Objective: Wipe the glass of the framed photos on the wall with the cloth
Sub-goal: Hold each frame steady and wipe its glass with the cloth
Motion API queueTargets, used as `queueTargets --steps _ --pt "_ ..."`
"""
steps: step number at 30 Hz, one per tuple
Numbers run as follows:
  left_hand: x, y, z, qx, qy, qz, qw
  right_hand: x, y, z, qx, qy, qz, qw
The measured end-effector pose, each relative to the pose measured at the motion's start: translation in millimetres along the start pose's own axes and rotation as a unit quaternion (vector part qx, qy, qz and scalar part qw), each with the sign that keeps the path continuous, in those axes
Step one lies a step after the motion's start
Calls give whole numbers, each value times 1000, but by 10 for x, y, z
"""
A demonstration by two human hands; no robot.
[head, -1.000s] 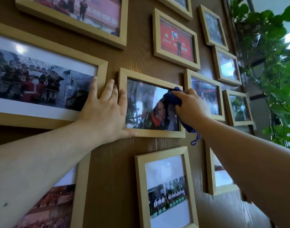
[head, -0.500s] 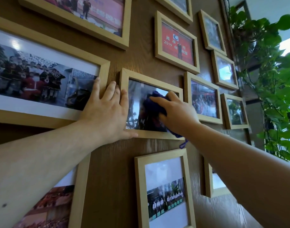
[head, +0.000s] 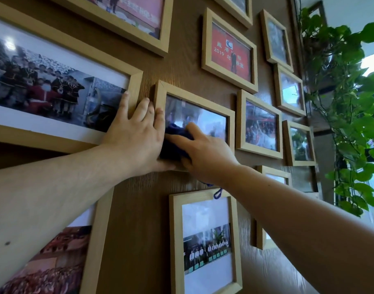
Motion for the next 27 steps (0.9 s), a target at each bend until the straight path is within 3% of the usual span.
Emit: queueTargets --steps 8,17,22,27 --pt "11 6 -6 -9 9 -9 1000 157 -9 206 -54 49 19 997" --pt "8 -2 -6 -23 2 -11 1000 718 -226 657 -109 -91 -7 990" --pt "17 17 2 -24 6 -13 1000 833 -226 758 -117 -137 64 982" --pt "2 62 192 -23 -1 -6 1000 716 -117 860 -35 -176 -20 984"
Point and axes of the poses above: each hand's wrist, its own z-axis away from the middle knuckle, its own y-axis out of the back of the hand, x = y × z, the point moved 4 cm from there along -z, towards the middle knuckle, and after that the axes turned 6 degrees about -x, right-handed, at the moved point
